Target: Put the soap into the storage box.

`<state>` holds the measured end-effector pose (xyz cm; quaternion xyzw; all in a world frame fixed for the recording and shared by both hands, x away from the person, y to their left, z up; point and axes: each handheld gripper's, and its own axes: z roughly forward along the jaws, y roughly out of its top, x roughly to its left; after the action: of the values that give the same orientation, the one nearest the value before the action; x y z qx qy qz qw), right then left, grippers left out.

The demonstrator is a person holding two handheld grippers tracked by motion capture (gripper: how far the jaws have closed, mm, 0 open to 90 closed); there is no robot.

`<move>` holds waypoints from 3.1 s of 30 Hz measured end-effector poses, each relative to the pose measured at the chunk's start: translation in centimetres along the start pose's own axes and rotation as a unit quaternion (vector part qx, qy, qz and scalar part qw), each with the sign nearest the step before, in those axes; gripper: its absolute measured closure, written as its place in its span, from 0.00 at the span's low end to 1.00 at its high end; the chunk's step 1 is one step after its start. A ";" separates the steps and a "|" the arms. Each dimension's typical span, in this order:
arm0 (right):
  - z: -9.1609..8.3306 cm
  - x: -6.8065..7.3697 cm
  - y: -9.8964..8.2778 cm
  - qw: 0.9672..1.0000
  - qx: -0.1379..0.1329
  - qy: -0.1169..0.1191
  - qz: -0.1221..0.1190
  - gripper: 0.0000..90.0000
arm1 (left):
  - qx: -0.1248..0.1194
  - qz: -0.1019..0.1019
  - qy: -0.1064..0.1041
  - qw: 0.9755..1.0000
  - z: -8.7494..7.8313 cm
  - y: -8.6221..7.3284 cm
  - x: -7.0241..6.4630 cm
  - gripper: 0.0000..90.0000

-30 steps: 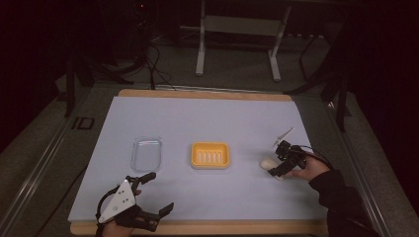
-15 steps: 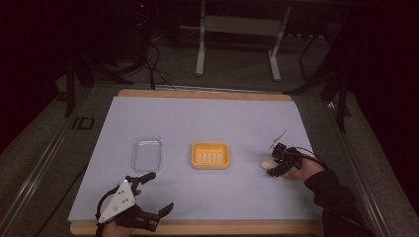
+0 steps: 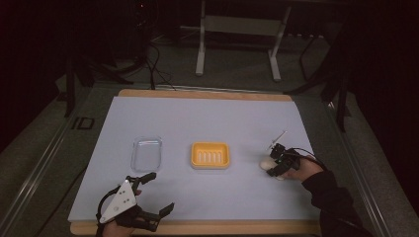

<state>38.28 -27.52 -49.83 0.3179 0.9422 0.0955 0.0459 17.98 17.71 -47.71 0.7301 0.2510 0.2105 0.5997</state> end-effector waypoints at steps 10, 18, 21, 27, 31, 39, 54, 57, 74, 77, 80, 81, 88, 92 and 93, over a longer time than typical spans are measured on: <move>-0.3 -0.4 0.1 0.999 0.011 0.012 -0.029 0.55 | 0.001 -0.002 0.000 1.000 0.0 0.0 0.1 0.01; -1.9 -0.6 0.6 0.999 0.002 0.014 -0.046 0.55 | 0.001 -0.002 0.000 1.000 0.0 0.0 0.1 0.01; -2.5 -0.5 0.9 0.998 -0.008 0.012 -0.064 0.55 | 0.000 -0.002 0.000 1.000 0.0 0.0 0.1 0.01; -3.6 -0.3 1.6 0.995 -0.014 0.012 -0.096 0.55 | 0.001 -0.002 0.000 1.000 0.0 0.0 0.1 0.01; -4.4 -0.3 2.1 0.994 -0.018 0.012 -0.107 0.55 | 0.001 -0.001 0.000 1.000 0.0 0.0 0.1 0.01; -5.4 0.1 3.1 0.987 -0.027 0.005 -0.156 0.55 | 0.001 -0.001 0.000 1.000 0.0 0.0 0.1 0.01; -6.8 1.0 5.4 0.977 -0.028 0.006 -0.211 0.55 | 0.002 0.000 -0.001 1.000 0.0 0.0 0.1 0.01; -6.8 1.3 6.0 0.974 -0.032 0.008 -0.225 0.55 | 0.002 0.000 -0.001 1.000 0.0 0.0 0.1 0.01; -6.3 2.9 8.2 0.962 -0.027 0.027 -0.271 0.55 | 0.002 0.000 -0.002 1.000 -0.1 0.0 0.1 0.01; -6.2 3.2 8.7 0.959 -0.032 0.032 -0.280 0.55 | 0.003 0.000 -0.003 1.000 0.0 0.0 0.1 0.01; -6.1 3.6 9.2 0.956 -0.035 0.038 -0.288 0.55 | 0.004 0.000 -0.005 1.000 0.0 -0.1 0.1 0.01; -6.0 3.8 9.4 0.956 -0.033 0.041 -0.290 0.55 | 0.003 0.000 -0.006 1.000 0.0 -0.1 0.1 0.01; -5.8 4.6 10.5 0.949 -0.038 0.047 -0.308 0.55 | 0.002 -0.001 -0.004 1.000 -0.1 -0.1 0.1 0.01; -5.8 5.0 11.1 0.948 -0.042 0.050 -0.311 0.55 | 0.002 -0.001 -0.004 1.000 -0.1 -0.1 0.1 0.01; -5.8 5.1 11.2 0.947 -0.044 0.051 -0.313 0.55 | 0.001 -0.001 -0.004 1.000 -0.1 0.0 0.1 0.01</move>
<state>40.03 -16.52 -41.98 -0.0009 0.9903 0.1332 0.0395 17.96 17.86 -47.73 0.7314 0.2500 0.2068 0.5998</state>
